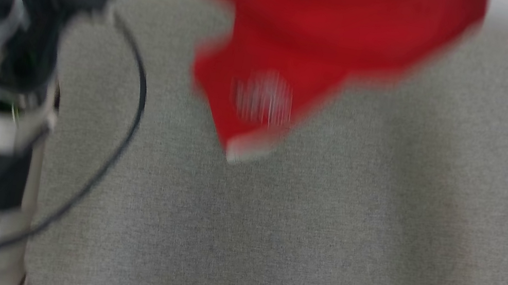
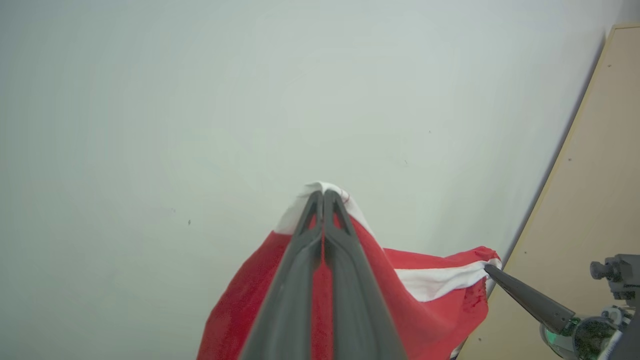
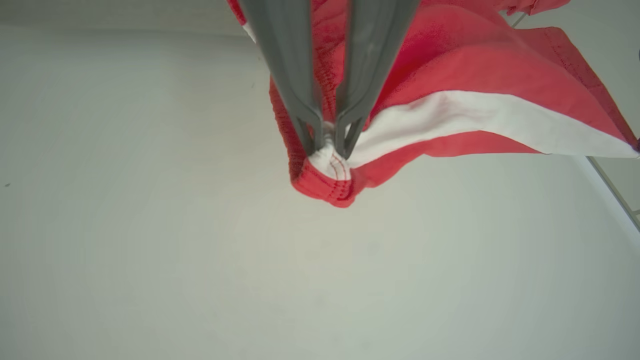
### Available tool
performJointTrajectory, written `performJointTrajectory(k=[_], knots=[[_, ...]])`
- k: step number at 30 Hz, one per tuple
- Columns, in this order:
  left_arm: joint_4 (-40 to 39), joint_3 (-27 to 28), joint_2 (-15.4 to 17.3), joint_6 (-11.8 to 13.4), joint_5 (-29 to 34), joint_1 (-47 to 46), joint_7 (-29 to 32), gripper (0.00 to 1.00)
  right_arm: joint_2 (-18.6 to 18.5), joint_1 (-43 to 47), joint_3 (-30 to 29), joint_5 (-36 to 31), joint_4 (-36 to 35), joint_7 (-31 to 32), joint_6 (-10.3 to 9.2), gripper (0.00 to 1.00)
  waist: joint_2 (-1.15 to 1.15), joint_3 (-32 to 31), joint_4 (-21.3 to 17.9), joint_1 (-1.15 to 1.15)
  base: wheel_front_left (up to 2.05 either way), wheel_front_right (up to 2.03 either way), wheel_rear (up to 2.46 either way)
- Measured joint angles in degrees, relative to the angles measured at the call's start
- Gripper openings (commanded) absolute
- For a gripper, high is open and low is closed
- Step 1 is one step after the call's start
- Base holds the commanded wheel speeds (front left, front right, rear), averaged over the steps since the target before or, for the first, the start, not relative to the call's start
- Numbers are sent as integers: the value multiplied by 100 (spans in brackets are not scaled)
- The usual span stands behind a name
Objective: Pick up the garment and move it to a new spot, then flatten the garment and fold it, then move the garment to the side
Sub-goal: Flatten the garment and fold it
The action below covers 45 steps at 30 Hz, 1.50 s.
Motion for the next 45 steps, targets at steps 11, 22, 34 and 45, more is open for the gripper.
performJointTrajectory(k=[11,22,34,45], knots=[[842,-256,-20,-263,392,10,-723,0,-324,196,158,-114,895,-168,398,0,0,542,183,-1,0,0,0],[2230,-922,231,-559,756,1276,-1048,0,-268,1371,593,-103,1953,-113,762,0,1,1009,179,0,0,0,0],[2697,-1144,276,-704,907,2064,-1833,0,-327,2263,662,-35,2297,-736,1044,0,-1,381,223,-2,0,0,0],[2575,-1343,369,-709,912,3393,-2184,0,-557,3339,1087,-12,2092,-876,1094,0,-1,-454,377,-3,0,0,0]])
